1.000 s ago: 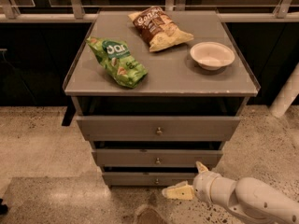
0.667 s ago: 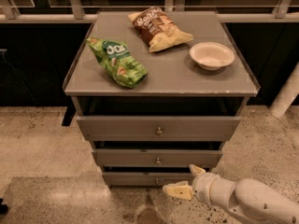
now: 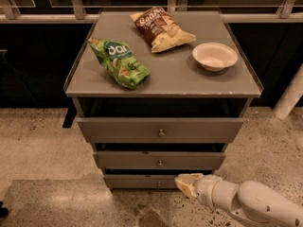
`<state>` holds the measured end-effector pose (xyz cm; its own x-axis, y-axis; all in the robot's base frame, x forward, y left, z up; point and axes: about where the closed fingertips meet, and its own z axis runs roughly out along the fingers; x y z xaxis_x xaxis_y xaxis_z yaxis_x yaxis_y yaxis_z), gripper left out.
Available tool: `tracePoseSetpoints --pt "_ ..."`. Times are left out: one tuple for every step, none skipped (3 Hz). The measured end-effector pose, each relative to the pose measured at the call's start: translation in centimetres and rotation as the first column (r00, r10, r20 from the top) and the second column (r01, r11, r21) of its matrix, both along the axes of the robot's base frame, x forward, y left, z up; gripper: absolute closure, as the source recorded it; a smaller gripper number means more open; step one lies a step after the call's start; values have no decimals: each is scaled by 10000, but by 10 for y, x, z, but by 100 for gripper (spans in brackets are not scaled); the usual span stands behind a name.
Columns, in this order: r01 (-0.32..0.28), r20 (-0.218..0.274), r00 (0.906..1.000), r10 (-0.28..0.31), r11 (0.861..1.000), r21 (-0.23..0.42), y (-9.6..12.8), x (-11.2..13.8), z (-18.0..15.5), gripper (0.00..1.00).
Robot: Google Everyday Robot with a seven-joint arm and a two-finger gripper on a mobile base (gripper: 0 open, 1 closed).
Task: Open bottom drawer
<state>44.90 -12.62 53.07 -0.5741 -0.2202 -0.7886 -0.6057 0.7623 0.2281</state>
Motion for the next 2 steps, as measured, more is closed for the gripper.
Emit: tracePoseSetpoints --pt "-31 35 10000 31 9998 172 5 -2 -1 89" --pt "437 -328 9986 -423 9981 441 13 3 -44 100"
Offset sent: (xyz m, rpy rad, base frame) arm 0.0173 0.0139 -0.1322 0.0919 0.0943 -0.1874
